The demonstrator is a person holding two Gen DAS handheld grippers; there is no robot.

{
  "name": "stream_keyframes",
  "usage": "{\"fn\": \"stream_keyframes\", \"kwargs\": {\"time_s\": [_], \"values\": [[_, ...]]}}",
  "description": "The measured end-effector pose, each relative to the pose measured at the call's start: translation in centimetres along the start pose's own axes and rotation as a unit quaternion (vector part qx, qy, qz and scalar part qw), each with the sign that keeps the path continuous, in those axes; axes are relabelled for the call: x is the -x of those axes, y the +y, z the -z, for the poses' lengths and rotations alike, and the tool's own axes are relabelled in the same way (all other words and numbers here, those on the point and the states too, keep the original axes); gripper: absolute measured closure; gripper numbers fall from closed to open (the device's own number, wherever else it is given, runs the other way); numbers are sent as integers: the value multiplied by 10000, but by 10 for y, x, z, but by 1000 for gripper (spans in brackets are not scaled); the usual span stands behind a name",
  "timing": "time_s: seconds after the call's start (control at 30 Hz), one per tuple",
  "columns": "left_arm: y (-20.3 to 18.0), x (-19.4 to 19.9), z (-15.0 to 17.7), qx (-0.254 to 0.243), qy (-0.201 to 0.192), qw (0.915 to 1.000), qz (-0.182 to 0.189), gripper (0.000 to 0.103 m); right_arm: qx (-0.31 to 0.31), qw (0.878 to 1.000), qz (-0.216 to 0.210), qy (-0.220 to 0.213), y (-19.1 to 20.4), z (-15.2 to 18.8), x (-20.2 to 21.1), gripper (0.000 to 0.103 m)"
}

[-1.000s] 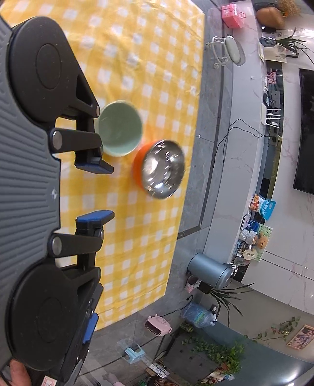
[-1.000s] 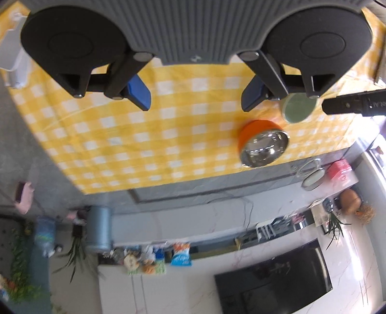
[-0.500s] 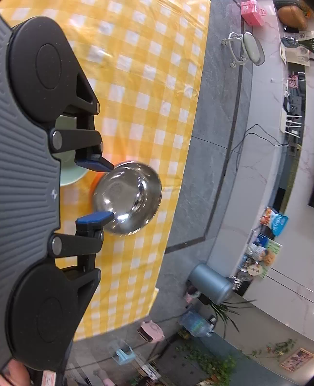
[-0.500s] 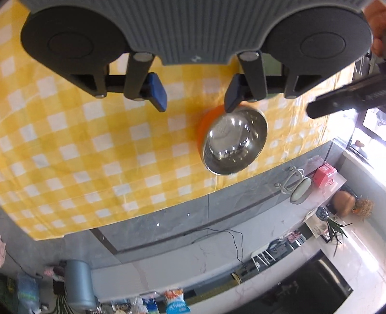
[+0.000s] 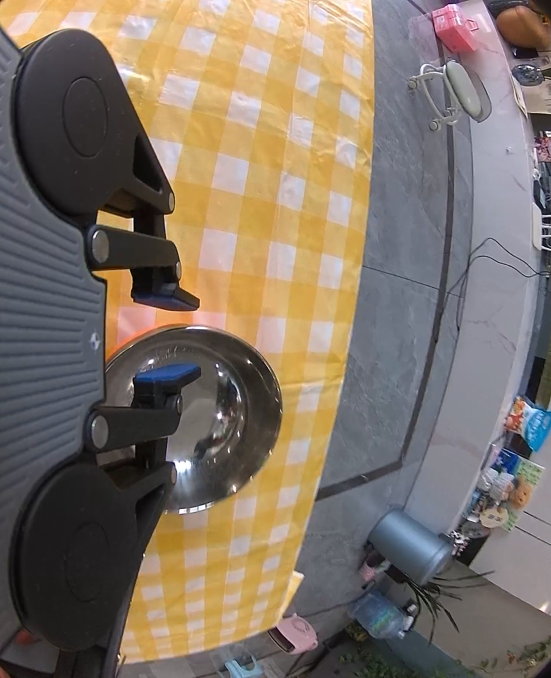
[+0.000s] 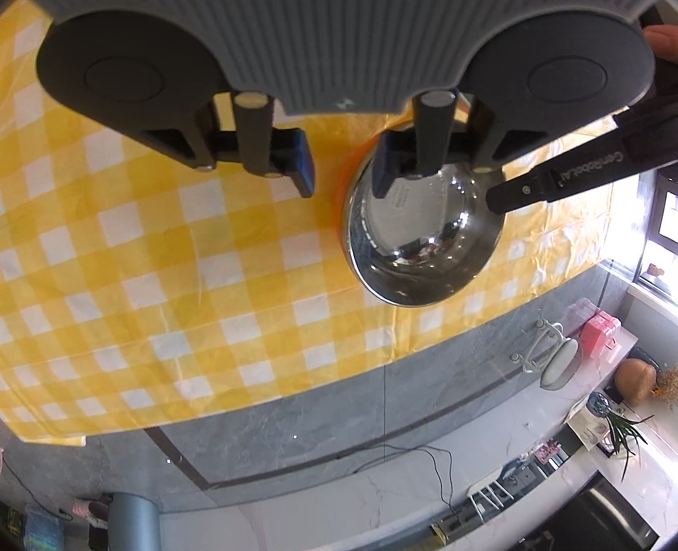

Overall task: Organize plates and bowls
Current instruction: 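Close the left tool on the orange bowl's rim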

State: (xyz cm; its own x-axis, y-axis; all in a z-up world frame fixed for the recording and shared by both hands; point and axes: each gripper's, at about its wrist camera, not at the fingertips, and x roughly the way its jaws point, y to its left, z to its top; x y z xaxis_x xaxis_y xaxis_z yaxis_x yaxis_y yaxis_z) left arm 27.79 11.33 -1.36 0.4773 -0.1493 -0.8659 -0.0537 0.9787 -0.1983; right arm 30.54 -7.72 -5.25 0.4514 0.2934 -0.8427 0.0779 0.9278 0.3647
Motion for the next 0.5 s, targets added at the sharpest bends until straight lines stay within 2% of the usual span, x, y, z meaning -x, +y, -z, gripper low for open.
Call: {"fn": "stream_keyframes", "kwargs": {"time_s": [0.07, 0.27, 0.5], "values": [[0, -6, -1, -18, 79, 10000, -54, 79, -78, 9999, -31, 67, -2, -2, -6, 76], [-3, -10, -3, -65, 112, 9998, -124, 97, -188, 9996, -136, 175, -1, -5, -15, 91], [-6, 3, 0, -37, 71, 9998, -162, 97, -153, 9997, -24, 192, 5, -2, -12, 93]]}}
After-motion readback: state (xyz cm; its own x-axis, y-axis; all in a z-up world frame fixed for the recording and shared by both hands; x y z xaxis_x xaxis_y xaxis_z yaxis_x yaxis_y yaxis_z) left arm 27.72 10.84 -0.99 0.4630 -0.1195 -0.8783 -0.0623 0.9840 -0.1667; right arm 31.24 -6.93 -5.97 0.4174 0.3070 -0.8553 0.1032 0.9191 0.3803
